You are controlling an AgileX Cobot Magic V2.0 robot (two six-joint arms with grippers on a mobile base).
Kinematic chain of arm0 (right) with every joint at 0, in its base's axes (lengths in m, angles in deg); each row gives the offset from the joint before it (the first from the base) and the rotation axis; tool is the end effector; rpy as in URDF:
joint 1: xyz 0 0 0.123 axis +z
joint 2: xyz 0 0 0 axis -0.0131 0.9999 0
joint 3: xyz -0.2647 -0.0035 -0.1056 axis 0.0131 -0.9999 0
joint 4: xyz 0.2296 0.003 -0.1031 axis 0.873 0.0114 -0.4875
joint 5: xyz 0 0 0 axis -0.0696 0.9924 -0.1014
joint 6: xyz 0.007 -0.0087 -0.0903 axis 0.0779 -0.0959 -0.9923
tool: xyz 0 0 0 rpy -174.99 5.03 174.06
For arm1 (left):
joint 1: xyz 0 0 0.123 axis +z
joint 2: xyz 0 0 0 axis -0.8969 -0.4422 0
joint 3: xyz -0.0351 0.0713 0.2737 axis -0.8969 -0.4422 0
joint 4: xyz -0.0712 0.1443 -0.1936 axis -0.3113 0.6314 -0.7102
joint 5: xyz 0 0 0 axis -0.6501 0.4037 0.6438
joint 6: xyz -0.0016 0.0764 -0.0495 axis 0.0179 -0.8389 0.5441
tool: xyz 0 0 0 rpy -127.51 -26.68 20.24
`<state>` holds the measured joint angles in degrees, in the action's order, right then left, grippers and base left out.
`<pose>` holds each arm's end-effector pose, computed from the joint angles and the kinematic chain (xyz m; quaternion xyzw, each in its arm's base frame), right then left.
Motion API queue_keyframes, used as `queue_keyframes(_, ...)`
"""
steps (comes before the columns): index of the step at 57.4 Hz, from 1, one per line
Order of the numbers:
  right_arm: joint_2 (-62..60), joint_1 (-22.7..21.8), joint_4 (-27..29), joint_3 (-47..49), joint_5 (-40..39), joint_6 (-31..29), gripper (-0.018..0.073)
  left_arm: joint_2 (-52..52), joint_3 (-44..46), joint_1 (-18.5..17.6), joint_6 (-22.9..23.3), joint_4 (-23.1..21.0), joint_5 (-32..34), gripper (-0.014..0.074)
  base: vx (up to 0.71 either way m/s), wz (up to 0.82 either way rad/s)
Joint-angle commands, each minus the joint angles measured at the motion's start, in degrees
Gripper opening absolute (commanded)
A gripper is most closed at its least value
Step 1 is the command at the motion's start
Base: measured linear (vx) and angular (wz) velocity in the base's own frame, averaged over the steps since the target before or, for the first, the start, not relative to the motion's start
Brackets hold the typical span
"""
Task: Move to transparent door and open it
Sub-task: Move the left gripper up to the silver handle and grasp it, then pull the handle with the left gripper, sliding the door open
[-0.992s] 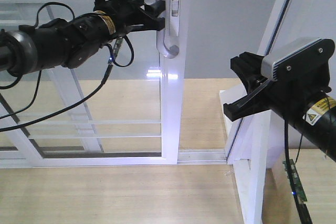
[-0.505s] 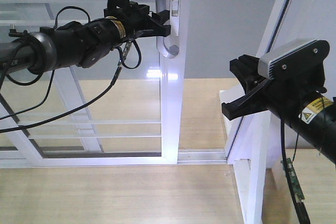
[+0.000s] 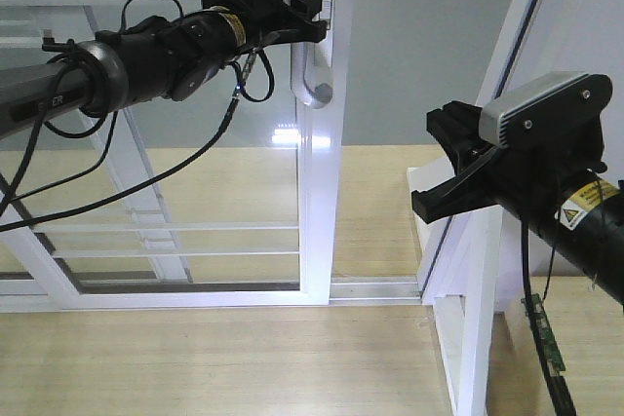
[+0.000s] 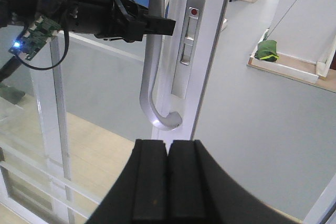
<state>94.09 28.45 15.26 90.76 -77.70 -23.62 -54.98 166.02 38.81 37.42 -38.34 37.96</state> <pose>0.1995 0.1059 0.2600 -0.2130 0.7451 0.1108 0.6223 0.4541 -0.2234 0.2483 0.1847 0.7445 -0.1994 0.6098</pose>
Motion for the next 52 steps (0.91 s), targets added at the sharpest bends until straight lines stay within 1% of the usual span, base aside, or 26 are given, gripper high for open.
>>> queue_keyframes(1, -0.72, -0.24, -0.24, 1.61, -5.1, -0.77, -0.0006, 3.33, 2.76, -0.37, 0.6, -1.16, 2.73, 0.0488, 0.0, 0.0)
queue_keyframes(5, -0.72, -0.24, -0.24, 1.61, -5.1, -0.77, -0.0006, 3.33, 2.76, -0.37, 0.6, -1.16, 1.94, 0.0466, 0.0, 0.0)
queue_keyframes(10, -0.72, -0.24, -0.24, 1.61, -5.1, -0.77, -0.0006, 3.33, 2.76, -0.37, 0.6, -1.16, 1.45, 0.0391, 0.0, 0.0)
queue_keyframes(14, -0.72, -0.24, -0.24, 1.61, -5.1, -0.77, -0.0006, 3.33, 2.76, -0.37, 0.6, -1.16, 1.66, 0.0299, 0.0, 0.0)
queue_keyframes(20, -0.72, -0.24, -0.24, 1.61, -5.1, -0.77, -0.0006, 3.33, 2.76, -0.37, 0.6, -1.16, 1.84, 0.0137, 0.0, 0.0)
queue_keyframes(23, -0.72, -0.24, -0.24, 1.61, -5.1, -0.77, -0.0006, 3.33, 2.76, -0.37, 0.6, -1.16, 1.25, 0.0058, 0.0, 0.0)
queue_keyframes(26, -0.72, -0.24, -0.24, 1.61, -5.1, -0.77, -0.0006, 3.73, 2.76, -0.31, 0.6, -1.16, -0.41, -0.0001, 0.0, 0.0)
queue_keyframes(37, -0.72, -0.24, -0.24, 1.61, -5.1, -0.77, -0.0004, 6.0, 2.76, -0.2, 0.6, -1.16, -10.28, -0.0003, 0.0, 0.0)
queue_keyframes(52, -0.72, -0.24, -0.24, 1.61, -5.1, -0.77, -0.0004, 8.16, 2.76, -0.12, 0.6, -1.12, -18.13, 0.0, 0.0, 0.0)
